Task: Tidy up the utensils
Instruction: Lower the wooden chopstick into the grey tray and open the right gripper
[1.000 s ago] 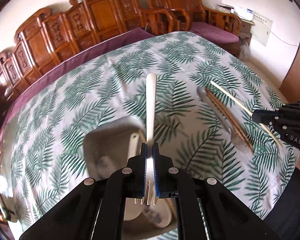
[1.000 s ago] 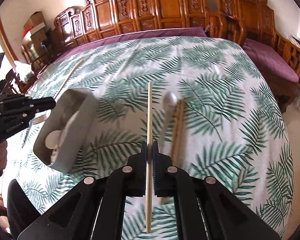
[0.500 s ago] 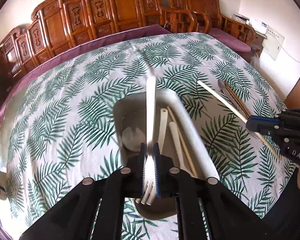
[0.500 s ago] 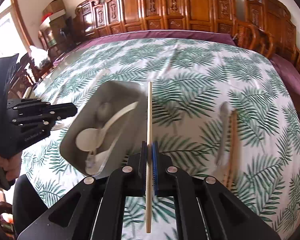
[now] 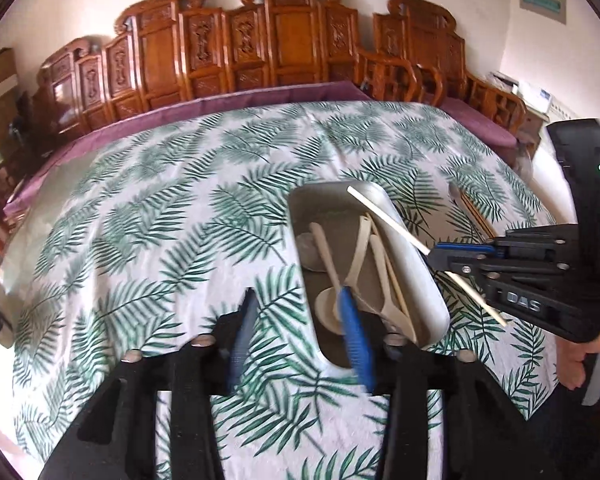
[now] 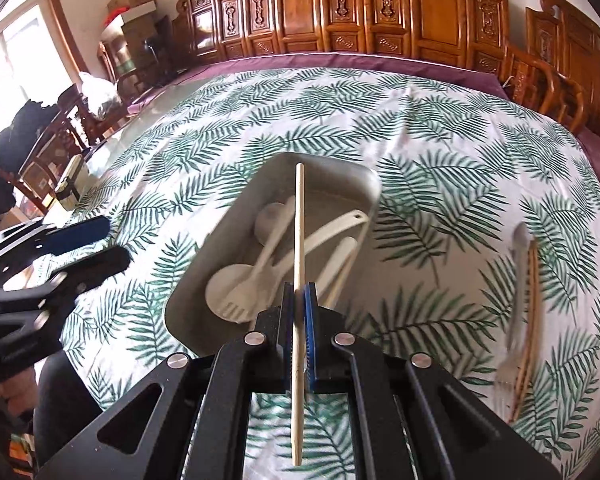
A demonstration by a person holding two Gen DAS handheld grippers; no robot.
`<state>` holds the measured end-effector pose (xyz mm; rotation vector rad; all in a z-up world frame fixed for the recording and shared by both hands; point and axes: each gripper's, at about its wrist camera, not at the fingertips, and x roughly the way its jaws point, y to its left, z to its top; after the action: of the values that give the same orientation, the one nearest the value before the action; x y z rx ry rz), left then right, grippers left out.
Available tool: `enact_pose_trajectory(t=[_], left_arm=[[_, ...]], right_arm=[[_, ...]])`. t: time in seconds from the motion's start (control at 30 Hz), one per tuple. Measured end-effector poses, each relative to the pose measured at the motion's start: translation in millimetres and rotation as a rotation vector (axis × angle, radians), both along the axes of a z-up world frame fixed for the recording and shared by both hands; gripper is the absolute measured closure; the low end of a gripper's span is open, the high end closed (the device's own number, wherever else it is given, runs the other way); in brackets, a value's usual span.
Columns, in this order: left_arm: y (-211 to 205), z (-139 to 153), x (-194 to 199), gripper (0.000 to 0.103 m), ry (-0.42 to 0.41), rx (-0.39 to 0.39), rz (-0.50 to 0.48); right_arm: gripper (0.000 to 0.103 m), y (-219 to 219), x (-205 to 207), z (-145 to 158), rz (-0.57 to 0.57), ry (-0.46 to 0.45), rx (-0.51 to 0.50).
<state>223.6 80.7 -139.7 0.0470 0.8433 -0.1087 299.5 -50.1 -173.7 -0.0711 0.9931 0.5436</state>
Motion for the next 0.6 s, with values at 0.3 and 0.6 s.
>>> enact_pose_trajectory(t=[0.3,0.6], left_arm=[[22,20,-26,0.019,-0.082,-0.011,0.074],[25,31,-35,0.014,-0.123,-0.019,0.074]], right_arm=[[0.097,30,14,-7,-0.004,0.009,-0.001],[0.095,37,28,-18,-0.036,0.028,0.008]])
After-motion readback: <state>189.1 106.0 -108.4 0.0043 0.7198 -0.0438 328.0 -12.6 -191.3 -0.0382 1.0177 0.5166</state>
